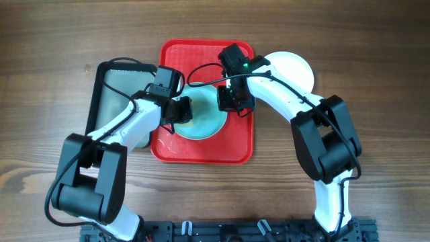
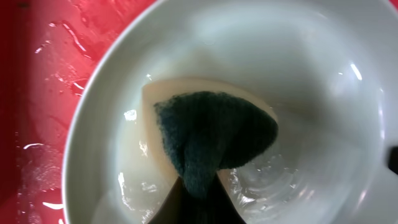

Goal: Clean dirty plates on tray and stack at the side
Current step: 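Scrub the light blue plate with the sponge while the right gripper holds it, then carry the sponge back left into the water tray with the left gripper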

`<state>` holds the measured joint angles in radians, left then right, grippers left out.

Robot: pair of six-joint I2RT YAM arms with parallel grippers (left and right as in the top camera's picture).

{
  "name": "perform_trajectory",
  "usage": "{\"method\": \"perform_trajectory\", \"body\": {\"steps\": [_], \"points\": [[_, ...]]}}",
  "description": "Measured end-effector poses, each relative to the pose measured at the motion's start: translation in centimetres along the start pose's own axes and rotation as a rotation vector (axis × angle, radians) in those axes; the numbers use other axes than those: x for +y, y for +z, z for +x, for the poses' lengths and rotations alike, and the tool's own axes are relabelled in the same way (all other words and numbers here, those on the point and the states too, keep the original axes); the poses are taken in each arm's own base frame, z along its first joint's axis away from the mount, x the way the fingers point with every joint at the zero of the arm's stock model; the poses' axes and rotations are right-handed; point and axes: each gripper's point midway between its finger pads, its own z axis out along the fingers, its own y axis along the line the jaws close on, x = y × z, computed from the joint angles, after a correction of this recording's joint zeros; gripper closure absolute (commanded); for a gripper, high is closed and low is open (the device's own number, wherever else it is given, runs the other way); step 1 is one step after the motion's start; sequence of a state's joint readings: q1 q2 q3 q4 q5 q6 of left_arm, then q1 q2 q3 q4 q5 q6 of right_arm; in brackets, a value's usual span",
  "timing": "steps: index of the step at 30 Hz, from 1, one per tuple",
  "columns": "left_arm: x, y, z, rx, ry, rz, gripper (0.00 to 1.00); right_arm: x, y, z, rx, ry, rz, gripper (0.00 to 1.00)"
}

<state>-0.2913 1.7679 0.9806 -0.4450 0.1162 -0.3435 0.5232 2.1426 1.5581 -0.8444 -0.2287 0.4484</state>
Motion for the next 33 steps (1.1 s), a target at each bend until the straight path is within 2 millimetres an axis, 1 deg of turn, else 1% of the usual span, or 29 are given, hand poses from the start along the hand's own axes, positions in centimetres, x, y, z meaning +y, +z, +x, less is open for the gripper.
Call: {"method": "perform_trajectory", "body": {"steps": [10,19,27,33], "points": [[0.5,0.0,0.0,-0.002,-0.001,-0.027,0.96,0.1,0.0,0.0,0.003,0.0,-0.006,0.96],[0.0,0.0,0.3,0.008,0.005,-0.007,0.96,0.1,0.0,0.1,0.003,0.0,-0.006,0.96],[-2.0,0.2,1.4,0.032,0.05,0.031,0.96,0.1,0.0,0.1,0.003,0.001,-0.005,0.96],[-4.7,0.7,2.2,0.041,0.105,0.092,0.96,0.1,0.0,0.1,0.003,0.001,-0.005,0.96]]}}
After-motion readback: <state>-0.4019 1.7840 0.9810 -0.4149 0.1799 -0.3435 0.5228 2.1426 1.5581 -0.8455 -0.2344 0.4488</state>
